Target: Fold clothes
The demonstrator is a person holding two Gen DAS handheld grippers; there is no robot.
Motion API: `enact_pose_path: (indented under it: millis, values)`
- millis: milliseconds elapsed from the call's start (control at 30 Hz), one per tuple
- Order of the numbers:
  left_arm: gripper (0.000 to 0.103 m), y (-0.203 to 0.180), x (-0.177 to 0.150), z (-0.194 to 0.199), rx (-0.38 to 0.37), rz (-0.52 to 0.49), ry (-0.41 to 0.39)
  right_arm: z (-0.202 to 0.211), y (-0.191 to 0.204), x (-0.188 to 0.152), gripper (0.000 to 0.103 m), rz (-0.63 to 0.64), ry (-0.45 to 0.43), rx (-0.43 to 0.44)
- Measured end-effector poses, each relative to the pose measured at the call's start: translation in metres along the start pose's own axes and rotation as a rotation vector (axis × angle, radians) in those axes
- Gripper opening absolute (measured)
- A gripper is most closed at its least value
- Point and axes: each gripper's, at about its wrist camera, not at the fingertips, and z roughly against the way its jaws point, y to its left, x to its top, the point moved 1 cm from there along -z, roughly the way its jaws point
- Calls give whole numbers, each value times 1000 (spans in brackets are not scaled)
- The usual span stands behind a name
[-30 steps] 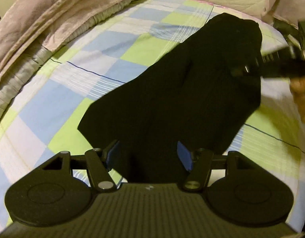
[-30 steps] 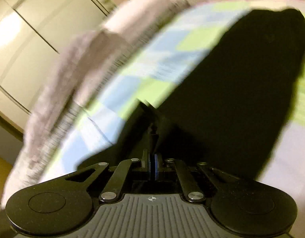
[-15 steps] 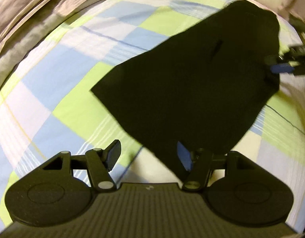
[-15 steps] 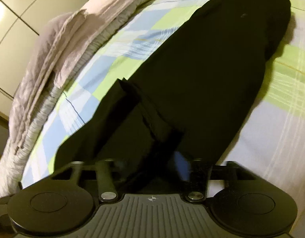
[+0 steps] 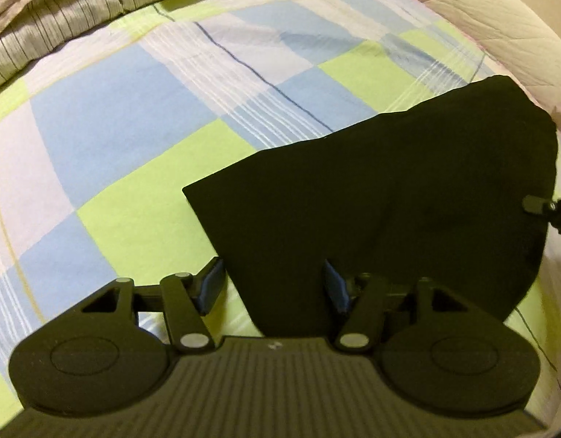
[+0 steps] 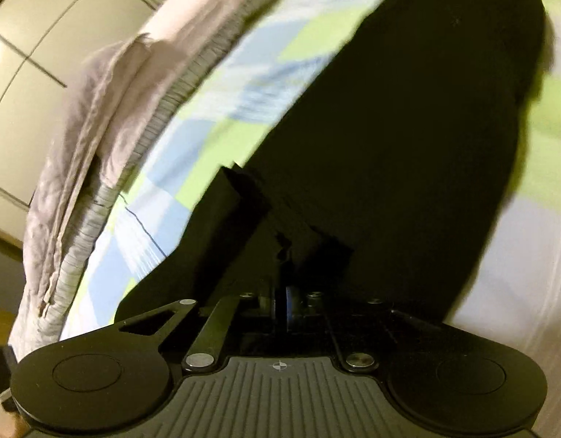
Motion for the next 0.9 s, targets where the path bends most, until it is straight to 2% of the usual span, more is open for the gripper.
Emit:
enact_pose_path:
  millis: [100, 200, 233, 267, 367, 433, 533, 667, 733, 767, 833, 867, 900]
  values:
    - [58, 5, 2, -10, 8, 11, 5, -8, -11, -5, 4, 9, 40, -24]
    - [58, 9, 13, -14, 49, -17, -5, -1, -11, -6, 4, 27, 42, -28]
    - [58, 13, 18, -15, 61, -23, -6, 3, -9, -7, 8, 38, 43, -40]
    - [57, 19, 22, -13, 71, -17, -11, 8, -6, -8, 18, 58, 42, -64]
    - [55, 40, 33, -6, 94, 17, -27, 31, 6, -14, 38, 135, 10, -101]
    - [48, 56, 38, 3, 85, 65, -34, 42, 20, -23, 40, 212, 19, -83]
    - [46, 72, 34, 15, -26, 131, -8, 44, 60, -51, 40, 417, 93, -34]
    - [45, 71, 23, 12, -132, 111, 57, 21, 129, -118, 41, 823, 187, 9]
    - [41, 68, 21, 4, -162, 95, 79, 7, 155, -154, 41, 1032, 181, 3]
    - [33, 66, 21, 1, -173, 81, 83, 0, 169, -172, 41, 1128, 169, 3]
    - [28, 63, 21, -5, -194, 53, 92, -15, 190, -197, 41, 1253, 151, 14]
    - [22, 61, 21, -8, -205, 39, 96, -24, 197, -211, 41, 1321, 149, 3]
    - [21, 59, 21, -11, -215, 25, 100, -33, 203, -223, 41, 1381, 149, -13]
